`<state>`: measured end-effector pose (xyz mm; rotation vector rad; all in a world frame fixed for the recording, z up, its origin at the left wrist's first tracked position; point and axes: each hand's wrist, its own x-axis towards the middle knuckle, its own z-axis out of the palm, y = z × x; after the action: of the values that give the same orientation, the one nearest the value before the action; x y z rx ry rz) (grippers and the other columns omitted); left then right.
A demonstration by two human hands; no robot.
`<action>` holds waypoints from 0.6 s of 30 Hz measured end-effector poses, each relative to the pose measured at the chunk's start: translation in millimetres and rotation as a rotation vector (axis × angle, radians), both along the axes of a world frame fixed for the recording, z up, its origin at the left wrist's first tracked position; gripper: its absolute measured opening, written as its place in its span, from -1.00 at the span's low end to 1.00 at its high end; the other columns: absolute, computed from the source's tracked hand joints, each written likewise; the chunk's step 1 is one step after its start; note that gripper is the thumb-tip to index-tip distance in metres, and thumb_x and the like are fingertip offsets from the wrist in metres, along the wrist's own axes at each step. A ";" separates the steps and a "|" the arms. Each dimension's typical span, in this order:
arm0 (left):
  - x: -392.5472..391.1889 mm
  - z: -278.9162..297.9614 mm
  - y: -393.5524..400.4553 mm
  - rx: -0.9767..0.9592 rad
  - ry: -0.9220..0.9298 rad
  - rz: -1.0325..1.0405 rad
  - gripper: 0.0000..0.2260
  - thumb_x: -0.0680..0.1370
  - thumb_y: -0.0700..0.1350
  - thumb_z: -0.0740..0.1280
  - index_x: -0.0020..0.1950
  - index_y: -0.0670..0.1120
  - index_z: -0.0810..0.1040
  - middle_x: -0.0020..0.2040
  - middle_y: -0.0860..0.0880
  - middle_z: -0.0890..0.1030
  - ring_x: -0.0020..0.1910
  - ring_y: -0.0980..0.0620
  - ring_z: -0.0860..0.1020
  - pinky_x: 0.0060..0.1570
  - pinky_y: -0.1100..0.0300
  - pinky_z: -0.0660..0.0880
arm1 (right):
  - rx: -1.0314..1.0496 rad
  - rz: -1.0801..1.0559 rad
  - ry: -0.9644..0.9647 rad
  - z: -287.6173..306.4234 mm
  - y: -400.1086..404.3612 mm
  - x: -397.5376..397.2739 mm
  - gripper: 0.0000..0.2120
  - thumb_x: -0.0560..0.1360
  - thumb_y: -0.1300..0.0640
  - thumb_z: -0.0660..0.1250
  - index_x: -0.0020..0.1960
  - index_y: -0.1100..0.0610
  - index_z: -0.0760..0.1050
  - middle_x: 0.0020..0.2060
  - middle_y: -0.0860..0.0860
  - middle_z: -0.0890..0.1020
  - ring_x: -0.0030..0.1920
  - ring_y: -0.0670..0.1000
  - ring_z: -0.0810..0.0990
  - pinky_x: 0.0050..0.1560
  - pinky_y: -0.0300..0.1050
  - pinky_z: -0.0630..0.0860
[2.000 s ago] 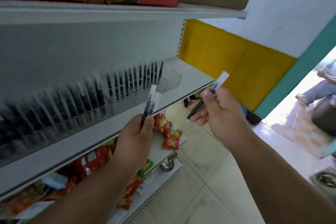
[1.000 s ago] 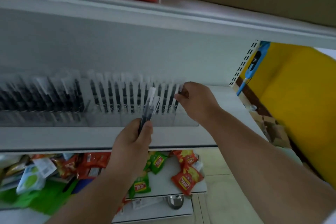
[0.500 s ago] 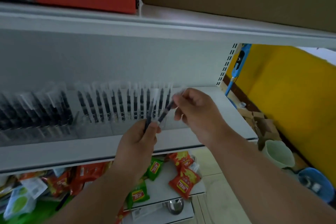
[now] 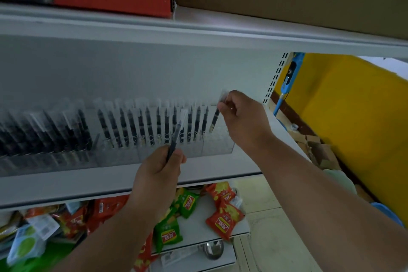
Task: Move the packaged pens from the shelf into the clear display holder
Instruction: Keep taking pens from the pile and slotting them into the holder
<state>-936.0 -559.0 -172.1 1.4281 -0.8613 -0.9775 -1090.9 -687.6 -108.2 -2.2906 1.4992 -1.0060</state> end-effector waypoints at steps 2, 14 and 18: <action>-0.2 -0.3 1.1 -0.008 -0.016 0.009 -0.74 0.64 -0.07 0.23 -0.20 -0.07 0.56 -0.44 0.00 0.35 -0.40 -0.01 0.28 -0.35 0.08 0.25 | 0.038 0.023 0.043 -7.4 -4.3 3.8 -0.85 0.60 0.01 0.26 -0.13 0.01 0.42 -0.35 -0.16 0.48 -0.31 -0.20 0.44 -0.35 -0.26 0.29; -4.6 3.2 -0.7 -0.033 -0.094 -0.024 -0.74 0.65 -0.07 0.22 -0.23 -0.01 0.55 -0.47 0.06 0.35 -0.44 0.03 0.30 -0.37 0.11 0.25 | 0.284 0.099 -0.189 3.5 35.6 8.7 -0.76 0.52 -0.15 0.34 -0.14 0.01 0.55 -0.26 -0.07 0.62 -0.32 -0.16 0.52 -0.32 -0.27 0.42; -20.2 10.2 -1.8 -0.098 -0.269 -0.188 -0.77 0.64 -0.04 0.21 -0.20 0.04 0.53 -0.47 0.09 0.37 -0.46 0.10 0.33 -0.39 0.14 0.30 | 0.654 0.365 -0.563 9.6 53.7 13.6 -0.85 0.58 0.15 0.33 -0.07 0.23 0.58 -0.29 0.06 0.64 -0.43 -0.03 0.47 -0.44 -0.25 0.41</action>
<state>-956.2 -560.8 -161.8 1.4320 -1.2438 -0.8797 -1077.3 -633.8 -98.5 -1.5602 0.9398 -0.7987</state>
